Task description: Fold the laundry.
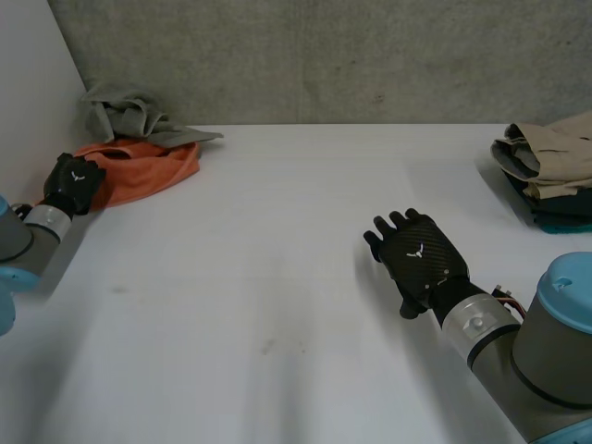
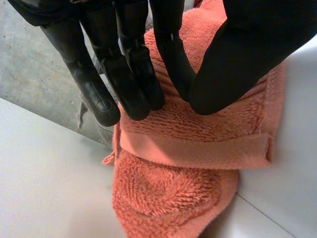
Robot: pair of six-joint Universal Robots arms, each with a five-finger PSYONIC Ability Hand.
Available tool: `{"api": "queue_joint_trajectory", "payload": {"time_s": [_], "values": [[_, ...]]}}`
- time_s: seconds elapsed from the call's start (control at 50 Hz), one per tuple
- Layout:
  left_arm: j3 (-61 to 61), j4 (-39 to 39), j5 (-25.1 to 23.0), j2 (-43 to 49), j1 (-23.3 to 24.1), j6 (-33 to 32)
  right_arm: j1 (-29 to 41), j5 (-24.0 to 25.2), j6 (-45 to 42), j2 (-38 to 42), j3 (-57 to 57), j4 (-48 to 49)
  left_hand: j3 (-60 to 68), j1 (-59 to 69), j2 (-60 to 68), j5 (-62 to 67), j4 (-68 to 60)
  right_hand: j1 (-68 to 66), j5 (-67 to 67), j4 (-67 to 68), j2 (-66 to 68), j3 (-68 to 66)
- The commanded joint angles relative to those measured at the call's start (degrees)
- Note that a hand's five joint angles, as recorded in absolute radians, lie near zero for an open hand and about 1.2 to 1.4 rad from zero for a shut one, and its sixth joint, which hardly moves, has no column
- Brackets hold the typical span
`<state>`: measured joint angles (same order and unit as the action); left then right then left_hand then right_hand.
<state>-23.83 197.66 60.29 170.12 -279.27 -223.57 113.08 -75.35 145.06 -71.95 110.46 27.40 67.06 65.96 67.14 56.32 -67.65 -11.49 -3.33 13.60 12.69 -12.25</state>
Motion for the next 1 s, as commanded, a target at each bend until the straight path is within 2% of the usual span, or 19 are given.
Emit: {"api": "queue_joint_trajectory", "payload": {"time_s": [0.02, 0.1, 0.14, 0.18, 0.2, 0.28, 0.3, 0.34, 0.36, 0.38, 0.42, 0.48, 0.58, 0.72, 0.82, 0.9, 1.0], "values": [[-5.1, 5.4, 0.8, -3.1, 0.9, 0.0, -0.1, 0.0, 0.0, 0.1, -0.1, 0.0, 12.9, 14.0, 12.9, 13.7, -12.3, 1.5, 3.3, -3.6, -2.7, 2.2], [-15.8, 10.4, 0.5, -12.2, 1.1, 1.5, -0.4, 0.0, 0.0, 0.0, -0.1, 0.0, 12.9, 14.0, 12.9, 13.7, -12.3, 1.5, 3.3, -3.6, -2.7, 2.2], [-21.6, 14.1, 0.5, -17.4, 1.4, 4.6, -0.4, 0.0, 0.0, 0.1, -0.1, 0.0, 12.9, 14.0, 12.9, 13.7, -12.3, 1.5, 3.3, -3.6, -2.7, 2.2], [-24.1, 16.9, 0.4, -19.7, 1.8, 8.1, -0.5, 0.1, 0.0, 0.1, -0.2, 0.0, 12.9, 14.0, 12.9, 13.7, -12.3, 1.5, 3.3, -3.6, -2.7, 2.2], [-25.0, 19.6, 0.3, -20.9, 1.9, 12.2, -0.7, 0.1, 0.0, 0.1, -0.2, 0.0, 12.9, 14.0, 12.9, 13.7, -12.3, 1.5, 3.3, -3.6, -2.7, 2.2], [-24.2, 21.5, 0.3, -19.8, 2.2, 17.0, -0.7, 0.1, -0.1, 0.1, 0.0, 0.0, 12.9, 14.0, 12.9, 13.7, -12.3, 1.5, 3.3, -3.6, -2.7, 2.2], [-23.7, 21.1, 0.3, -19.2, 2.1, 16.9, -0.7, 0.1, -0.1, 0.0, -0.1, -0.1, 8.5, 9.6, 8.4, 9.2, -7.9, 1.5, 3.3, -3.6, -2.7, 2.2], [-22.1, 19.9, 0.3, -17.6, 2.0, 16.8, -0.7, 0.1, -0.1, 0.1, 0.0, 0.0, -9.5, -8.4, -9.6, -8.7, 10.1, 1.5, 3.3, -3.6, -2.7, 2.2], [-19.3, 17.7, 0.3, -15.3, 1.9, 16.7, -0.7, 0.1, -0.1, 0.1, 0.1, 0.0, -32.2, -31.1, -32.3, -31.5, 32.8, 1.5, 3.3, -3.6, -2.7, 2.2], [-17.6, 16.2, 0.4, -14.0, 1.9, 16.7, -0.7, 0.1, -0.2, 0.1, 0.1, -0.1, -40.8, -39.7, -40.9, -40.0, 41.4, 1.5, 3.3, -3.6, -2.7, 2.2], [-12.2, 10.9, 0.9, -10.4, 1.7, 16.3, -0.7, 0.1, -0.2, 0.1, 0.1, -0.1, -43.9, -42.8, -44.0, -43.1, 44.5, 1.5, 3.3, -3.6, -2.7, 2.2], [-7.0, 7.0, 1.3, -7.2, 1.6, 15.0, -0.7, 0.1, -0.2, 0.1, 0.0, 0.0, -48.1, -47.0, -48.2, -47.3, 48.7, 1.5, 3.3, -3.6, -2.7, 2.2], [-0.7, 5.7, 1.4, -2.1, 1.4, 8.4, -0.7, 0.1, -0.2, 0.1, -0.1, 0.0, -42.1, -41.0, -42.1, -41.3, 42.7, 1.5, 3.3, -3.6, -2.7, 2.2], [5.0, 5.8, 0.3, 1.4, 1.3, 5.2, -0.7, 0.1, -0.2, 0.1, -0.2, 0.0, -38.4, -37.3, -38.4, -37.6, 39.0, 1.5, 3.3, -3.6, -2.7, 2.2], [7.1, 5.8, -2.6, 3.6, 1.3, 4.9, -0.7, 0.1, -0.2, 0.1, -0.3, 0.0, -26.1, -25.0, -26.2, -25.3, 26.7, 1.5, 3.3, -3.6, -2.7, 2.2], [7.9, 5.8, -2.9, 5.0, 1.3, 4.9, -1.3, 0.1, -0.2, 0.1, -0.3, 0.0, -19.2, -18.1, -19.3, -18.5, 19.8, 1.5, 3.3, -3.6, -2.7, 2.2], [8.5, 5.8, -3.0, 5.8, 1.3, 4.9, -1.6, 0.2, -0.2, 0.1, -0.6, 0.0, -2.4, -1.3, -2.4, -1.6, 3.0, 1.5, 3.3, -3.6, -2.7, 2.2]]}}
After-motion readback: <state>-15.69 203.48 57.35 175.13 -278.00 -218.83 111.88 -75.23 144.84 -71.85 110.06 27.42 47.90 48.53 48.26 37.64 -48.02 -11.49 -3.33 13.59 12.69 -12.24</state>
